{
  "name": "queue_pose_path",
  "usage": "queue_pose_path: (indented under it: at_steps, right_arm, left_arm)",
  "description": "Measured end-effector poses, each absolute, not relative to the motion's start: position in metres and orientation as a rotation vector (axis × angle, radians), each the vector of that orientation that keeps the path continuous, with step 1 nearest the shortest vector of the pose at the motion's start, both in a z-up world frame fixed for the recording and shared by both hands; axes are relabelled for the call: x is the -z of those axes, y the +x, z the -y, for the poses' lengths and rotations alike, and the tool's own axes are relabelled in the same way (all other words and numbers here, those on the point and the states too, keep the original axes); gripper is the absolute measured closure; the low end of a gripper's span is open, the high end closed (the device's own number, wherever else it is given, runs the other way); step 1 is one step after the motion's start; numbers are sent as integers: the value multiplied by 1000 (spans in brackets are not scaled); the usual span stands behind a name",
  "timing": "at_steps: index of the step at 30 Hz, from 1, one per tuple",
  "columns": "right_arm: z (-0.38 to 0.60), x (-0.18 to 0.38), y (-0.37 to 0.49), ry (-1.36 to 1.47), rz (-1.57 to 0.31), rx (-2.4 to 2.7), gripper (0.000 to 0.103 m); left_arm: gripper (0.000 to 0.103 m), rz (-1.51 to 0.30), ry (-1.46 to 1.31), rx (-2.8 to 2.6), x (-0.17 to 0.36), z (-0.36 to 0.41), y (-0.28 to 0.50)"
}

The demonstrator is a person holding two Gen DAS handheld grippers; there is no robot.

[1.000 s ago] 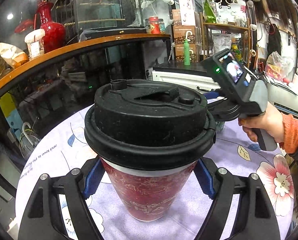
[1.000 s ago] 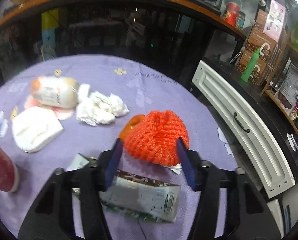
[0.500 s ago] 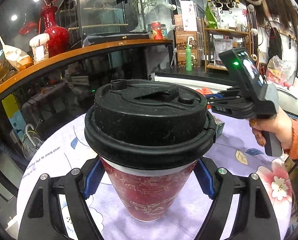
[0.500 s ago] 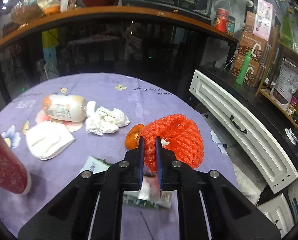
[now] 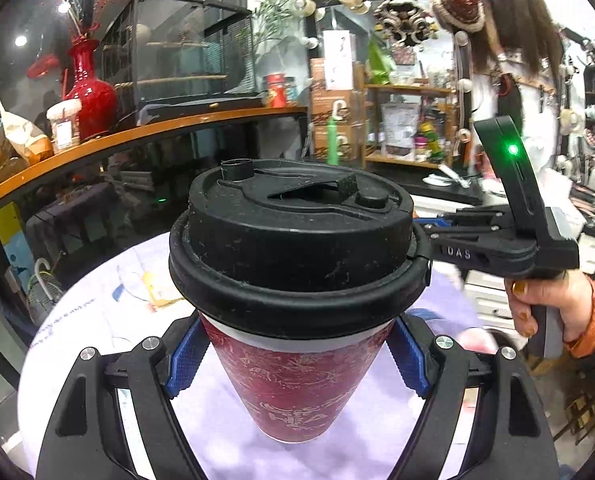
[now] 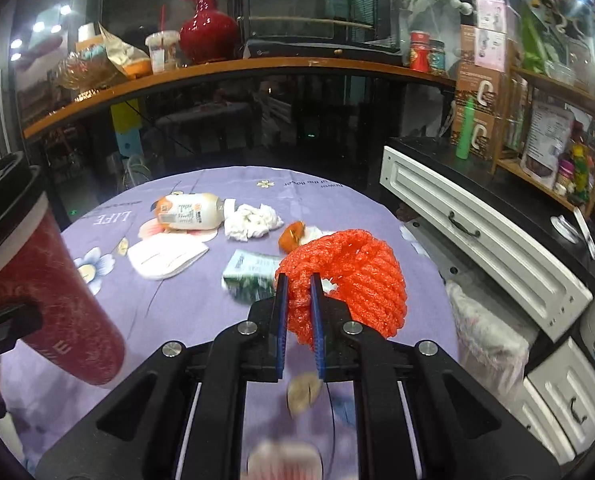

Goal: Collect trash
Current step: 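Carry the net over the black bin and open the right gripper while left carries the cup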

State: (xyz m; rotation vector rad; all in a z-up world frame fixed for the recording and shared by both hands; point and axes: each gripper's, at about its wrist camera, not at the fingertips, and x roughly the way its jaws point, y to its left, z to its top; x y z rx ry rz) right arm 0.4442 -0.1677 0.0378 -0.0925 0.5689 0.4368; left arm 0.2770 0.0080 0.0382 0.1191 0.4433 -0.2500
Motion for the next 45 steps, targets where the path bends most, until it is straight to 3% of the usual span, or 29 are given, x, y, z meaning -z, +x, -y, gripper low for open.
queue_pose_path:
  at_steps: [21,33,38,39,41,42,45]
  right_arm:
    - [343,26,280,45,-617,-187,92]
    - [400,75,244,77,-700,-117,92]
    - [409,122,246,147,-801,-153,89]
    - [409,131,246,154,-819,-148,85]
    - [410,152,249,171,-856,-137,65]
    - [411,164,249,183,-873,-128,47]
    - [414,179,249,207,-877,-106,43]
  left_arm:
    - [25,-450,103,528,-21,129,205]
    - [25,-539,187,636,32,215,193]
    - [25,-583,194,650,49,230,192]
    - [25,-589,196,652,51,231,193]
    - [25,-595,203,650,56,234,190]
    - [25,-596,209,647,57,235,190]
    - [25,-601,211,646,59,235,191]
